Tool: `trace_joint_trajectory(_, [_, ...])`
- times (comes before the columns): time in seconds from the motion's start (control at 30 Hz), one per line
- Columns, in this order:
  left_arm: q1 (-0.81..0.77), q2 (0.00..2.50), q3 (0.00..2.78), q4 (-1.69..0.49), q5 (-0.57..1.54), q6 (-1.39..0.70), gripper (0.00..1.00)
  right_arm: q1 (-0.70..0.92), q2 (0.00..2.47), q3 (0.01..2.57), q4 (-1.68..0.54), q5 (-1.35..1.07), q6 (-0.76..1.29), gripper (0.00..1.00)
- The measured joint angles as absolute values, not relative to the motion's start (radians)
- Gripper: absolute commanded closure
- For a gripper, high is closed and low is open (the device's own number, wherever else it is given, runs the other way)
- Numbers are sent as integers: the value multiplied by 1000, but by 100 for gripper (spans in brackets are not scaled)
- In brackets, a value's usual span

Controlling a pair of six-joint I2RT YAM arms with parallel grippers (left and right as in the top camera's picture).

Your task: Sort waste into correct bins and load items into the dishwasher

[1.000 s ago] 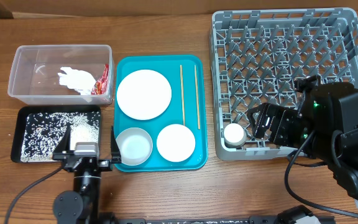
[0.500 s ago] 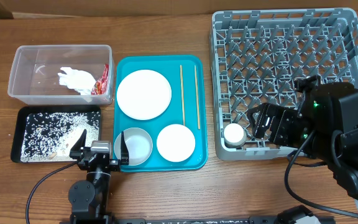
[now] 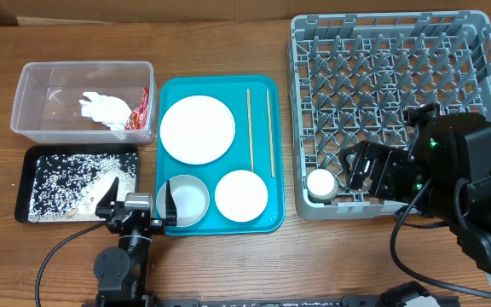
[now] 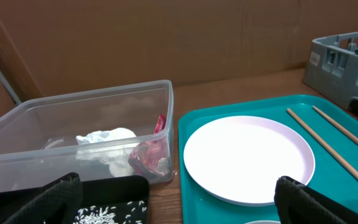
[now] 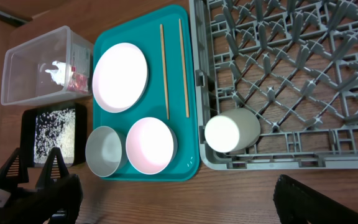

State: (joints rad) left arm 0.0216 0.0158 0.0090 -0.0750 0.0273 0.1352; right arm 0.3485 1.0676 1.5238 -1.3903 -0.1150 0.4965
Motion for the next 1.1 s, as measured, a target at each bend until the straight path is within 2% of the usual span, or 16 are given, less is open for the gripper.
trace_joint_trajectory(0.17, [22, 16, 9, -75, 27, 135, 0, 348, 1068, 1523, -1345, -115, 496, 0])
trace_joint_trajectory(0.33, [22, 16, 9, -75, 27, 135, 0, 348, 1069, 1522, -1190, -139, 497, 0])
trace_joint_trajectory(0.47, [22, 16, 9, -75, 27, 135, 0, 364, 1109, 1522, -1172, -176, 495, 0])
trace_joint_trajectory(0.67, [22, 16, 9, -75, 28, 135, 0, 531, 1388, 1524, -1214, -172, 477, 0])
trace_joint_trajectory(0.77, [22, 16, 9, -75, 27, 135, 0, 582, 1557, 1522, -1115, -171, 471, 0])
trace_joint_trajectory(0.93, [22, 16, 9, -75, 27, 135, 0, 588, 1715, 1522, -972, -163, 471, 9])
trace_joint_trajectory(1.0, [22, 16, 9, -75, 27, 135, 0, 588, 1779, 1522, -909, -131, 471, 16])
trace_joint_trajectory(1.03, [22, 16, 9, -75, 27, 135, 0, 588, 1793, 1522, -899, -124, 470, 21])
trace_joint_trajectory(1.07, [22, 16, 9, -75, 27, 135, 0, 588, 1819, 1522, -875, -106, 473, 31])
trace_joint_trajectory(1.1, [22, 16, 9, -75, 27, 135, 0, 588, 1859, 1522, -830, -83, 471, 35])
